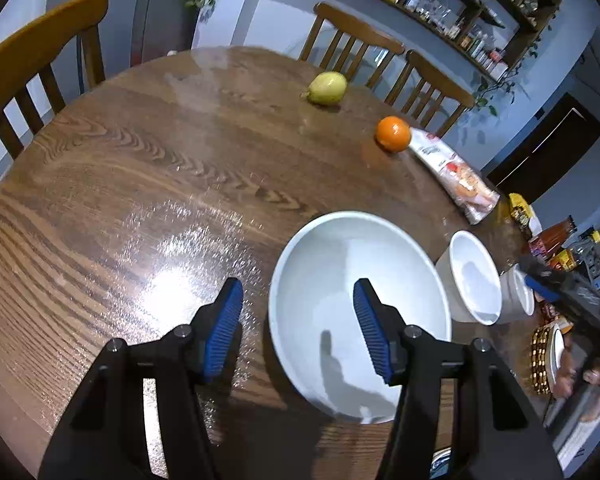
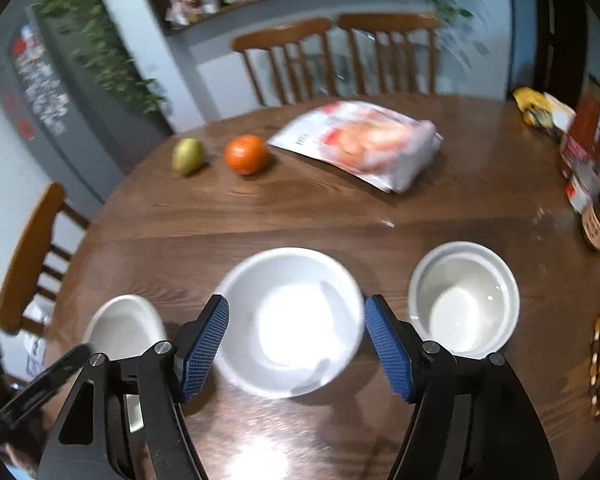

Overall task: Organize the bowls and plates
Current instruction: 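Lift the white bowl and carry it toward the other white bowl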

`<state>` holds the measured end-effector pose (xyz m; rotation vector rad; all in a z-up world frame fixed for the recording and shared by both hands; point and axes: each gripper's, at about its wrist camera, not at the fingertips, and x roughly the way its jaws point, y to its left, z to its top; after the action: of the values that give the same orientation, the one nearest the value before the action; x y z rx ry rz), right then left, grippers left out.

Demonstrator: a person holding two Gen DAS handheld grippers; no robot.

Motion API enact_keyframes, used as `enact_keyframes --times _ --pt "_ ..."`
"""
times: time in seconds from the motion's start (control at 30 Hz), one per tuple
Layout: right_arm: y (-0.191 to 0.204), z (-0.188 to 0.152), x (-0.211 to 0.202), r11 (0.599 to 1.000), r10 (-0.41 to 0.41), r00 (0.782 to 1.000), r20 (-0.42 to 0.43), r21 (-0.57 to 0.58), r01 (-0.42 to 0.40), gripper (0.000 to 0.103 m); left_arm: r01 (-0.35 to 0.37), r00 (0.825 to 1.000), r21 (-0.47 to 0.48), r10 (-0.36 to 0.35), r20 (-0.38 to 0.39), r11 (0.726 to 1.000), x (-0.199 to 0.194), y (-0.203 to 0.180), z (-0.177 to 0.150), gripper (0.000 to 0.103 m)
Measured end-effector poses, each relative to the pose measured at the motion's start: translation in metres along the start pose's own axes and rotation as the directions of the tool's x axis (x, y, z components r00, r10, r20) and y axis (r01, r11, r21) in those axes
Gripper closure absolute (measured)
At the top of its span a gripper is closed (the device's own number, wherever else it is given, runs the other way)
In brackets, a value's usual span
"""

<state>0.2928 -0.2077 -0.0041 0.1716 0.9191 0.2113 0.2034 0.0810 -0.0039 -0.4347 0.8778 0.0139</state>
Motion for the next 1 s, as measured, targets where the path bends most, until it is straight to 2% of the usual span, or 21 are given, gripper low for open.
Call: enact_keyframes --times 0.1,0.23,0.3,0.37,0.4,0.47,0.6,0.73,0.83,1.0 --pt "-0.008 0.002 0.016 1.0 -0.02 0.999 -0.028 0.003 0.02 0.031 0.003 0.999 0.024 -0.004 0.053 1.0 -0.012 -0.006 -0.002 0.047" --pt "-0.017 0.001 0.023 1.0 -0.005 0.999 -0.046 0.022 0.007 0.034 0.085 0.991 0.063 -0.091 0.097 0.994 -0.031 -0.024 -0.004 0.048" --pt "-0.02 0.0 0.021 1.0 0.017 0.999 -0.04 0.026 -0.016 0.038 0.143 0.985 0.088 -0.15 0.081 0.986 -0.034 -0.043 -0.005 0.048" --pt "-0.023 0.001 0.02 0.999 0.032 0.999 -0.035 0.028 -0.031 0.044 0.182 0.982 0.153 -0.186 0.013 0.971 -0.026 -0.072 -0.009 0.049" --pt "-0.024 0.002 0.021 0.999 0.024 0.999 -0.038 0.028 -0.023 0.054 0.185 0.983 0.187 -0.185 -0.02 0.965 -0.02 -0.089 -0.011 0.049" --pt "-0.029 0.003 0.024 0.999 0.007 0.999 -0.049 0.041 -0.005 0.065 0.183 0.983 0.242 -0.176 -0.049 0.953 -0.012 -0.116 -0.016 0.053" --pt "-0.035 0.004 0.028 0.996 0.06 0.996 -0.058 0.064 -0.056 0.065 0.189 0.981 0.293 -0.165 -0.106 0.937 0.009 -0.152 -0.023 0.058" --pt "-0.039 0.004 0.032 0.994 0.08 0.994 -0.069 0.079 -0.074 0.065 0.181 0.975 0.28 -0.134 -0.177 0.943 0.042 -0.165 -0.024 0.059" --pt "-0.043 0.004 0.033 0.99 0.108 0.991 -0.077 0.094 -0.1 0.065 0.152 0.976 0.296 -0.096 -0.196 0.943 0.062 -0.168 -0.024 0.059" --pt "-0.043 0.005 0.033 0.99 0.12 0.99 -0.079 0.088 -0.113 0.065 0.13 0.98 0.307 -0.074 -0.187 0.943 0.067 -0.175 -0.025 0.059"
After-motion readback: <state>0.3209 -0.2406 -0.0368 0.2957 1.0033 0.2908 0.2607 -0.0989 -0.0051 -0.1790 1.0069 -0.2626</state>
